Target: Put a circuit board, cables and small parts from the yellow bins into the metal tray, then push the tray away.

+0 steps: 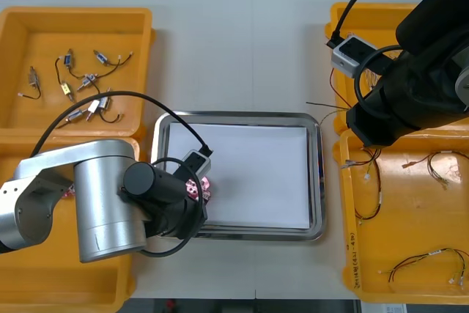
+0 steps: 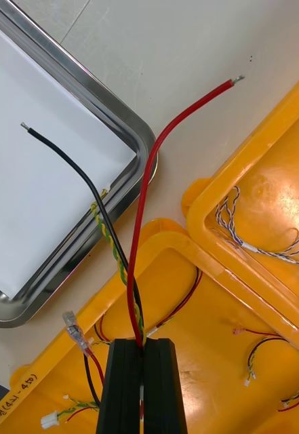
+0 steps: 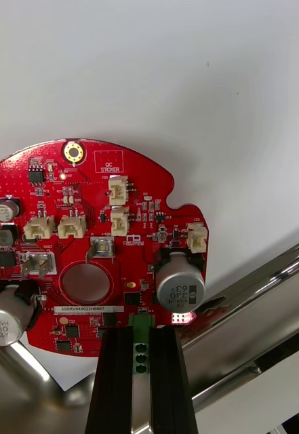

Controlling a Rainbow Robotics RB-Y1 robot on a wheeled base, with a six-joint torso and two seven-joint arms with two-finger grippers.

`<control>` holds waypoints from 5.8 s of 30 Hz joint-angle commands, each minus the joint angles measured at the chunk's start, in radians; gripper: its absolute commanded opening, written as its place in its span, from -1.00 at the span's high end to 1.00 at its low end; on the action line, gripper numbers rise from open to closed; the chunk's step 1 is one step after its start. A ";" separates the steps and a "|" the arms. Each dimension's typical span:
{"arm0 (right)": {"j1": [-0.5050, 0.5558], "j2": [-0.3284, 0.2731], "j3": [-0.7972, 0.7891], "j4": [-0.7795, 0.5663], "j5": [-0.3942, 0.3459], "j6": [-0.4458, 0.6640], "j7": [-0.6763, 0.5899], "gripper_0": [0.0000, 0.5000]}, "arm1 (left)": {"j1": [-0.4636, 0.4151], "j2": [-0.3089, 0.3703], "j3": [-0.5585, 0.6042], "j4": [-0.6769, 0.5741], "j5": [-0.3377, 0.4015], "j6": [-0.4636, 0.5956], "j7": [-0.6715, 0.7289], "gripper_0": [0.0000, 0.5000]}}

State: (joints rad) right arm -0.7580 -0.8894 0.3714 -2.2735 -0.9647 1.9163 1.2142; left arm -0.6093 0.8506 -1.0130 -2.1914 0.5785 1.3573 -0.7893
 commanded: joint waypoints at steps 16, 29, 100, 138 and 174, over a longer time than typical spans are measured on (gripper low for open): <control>-0.030 0.017 0.009 -0.024 0.006 0.004 -0.024 1.00 | -0.035 -0.022 -0.006 -0.010 -0.008 -0.032 0.111 -1.00; -0.040 0.113 0.072 -0.024 0.066 0.004 -0.012 1.00 | -0.035 -0.024 0.232 -0.073 0.167 0.134 0.105 -1.00; 0.302 0.452 0.363 0.200 0.601 -0.243 0.720 1.00 | 0.049 -0.001 1.168 0.404 0.273 0.563 -0.749 -1.00; 0.192 0.532 0.084 0.196 0.334 0.004 0.624 -1.00 | -0.219 -0.002 0.823 0.891 0.230 0.398 -0.861 -1.00; 0.011 0.282 -0.241 0.195 0.035 0.004 0.246 -1.00 | -0.276 -0.050 0.715 1.053 0.265 0.229 -0.898 -1.00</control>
State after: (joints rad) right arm -0.7015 -0.5498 0.1910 -2.0608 -0.9016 1.9167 1.5495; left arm -0.8334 0.8227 -0.2867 -1.1592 0.8352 1.6153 -1.5339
